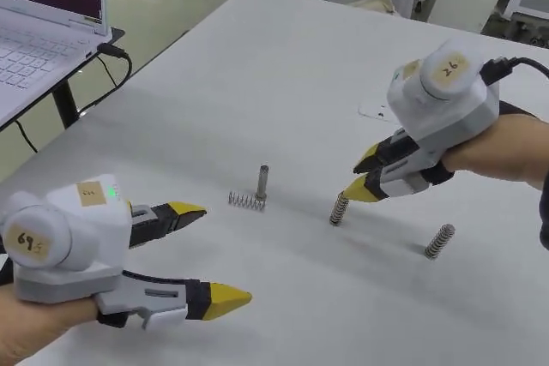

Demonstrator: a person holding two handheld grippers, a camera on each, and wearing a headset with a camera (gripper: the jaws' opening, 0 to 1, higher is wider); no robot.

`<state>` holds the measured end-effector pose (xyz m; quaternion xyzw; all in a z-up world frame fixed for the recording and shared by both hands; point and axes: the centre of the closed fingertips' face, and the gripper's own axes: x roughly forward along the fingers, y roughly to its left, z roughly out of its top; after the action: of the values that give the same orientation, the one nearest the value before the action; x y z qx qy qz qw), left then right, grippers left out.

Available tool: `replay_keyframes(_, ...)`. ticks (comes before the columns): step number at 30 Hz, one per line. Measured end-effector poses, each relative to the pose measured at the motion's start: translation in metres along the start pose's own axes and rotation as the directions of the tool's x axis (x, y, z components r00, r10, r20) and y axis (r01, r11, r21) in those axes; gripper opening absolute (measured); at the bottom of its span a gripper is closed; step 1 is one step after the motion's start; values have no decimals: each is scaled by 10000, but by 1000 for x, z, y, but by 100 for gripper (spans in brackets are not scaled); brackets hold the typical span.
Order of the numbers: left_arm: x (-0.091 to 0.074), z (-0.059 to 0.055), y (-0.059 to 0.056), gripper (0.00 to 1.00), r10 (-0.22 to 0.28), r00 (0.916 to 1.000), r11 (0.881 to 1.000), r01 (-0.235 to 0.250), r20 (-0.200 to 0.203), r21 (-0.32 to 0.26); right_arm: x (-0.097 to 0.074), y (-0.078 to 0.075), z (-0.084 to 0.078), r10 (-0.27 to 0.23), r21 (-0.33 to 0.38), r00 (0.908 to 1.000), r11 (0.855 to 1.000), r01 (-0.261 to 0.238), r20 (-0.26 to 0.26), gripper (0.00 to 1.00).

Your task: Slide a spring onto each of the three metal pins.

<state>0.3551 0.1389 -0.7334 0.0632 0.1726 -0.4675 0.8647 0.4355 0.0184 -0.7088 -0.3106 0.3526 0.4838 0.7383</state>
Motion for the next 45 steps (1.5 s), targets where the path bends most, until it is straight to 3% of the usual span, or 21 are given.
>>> replay_keyframes(11,4,-1,13,67,111,9999,9999,-111,-107,73,-19,14,10,-196,-221,9989,9995,205,433,23)
replay_keyframes(25,15,0,31,66,81,9997,9999,-79,-231,76,-36,36,6,-317,-126,9963,9994,329,803,23)
replay_keyframes(38,29,2,45,65,-49,9993,9999,54,-375,128,-36,58,-19,-348,728,9945,9970,276,992,23)
replay_keyframes(45,35,1,51,64,-136,9988,9997,144,-480,177,-38,69,-33,-492,1348,9899,9904,311,1331,26)
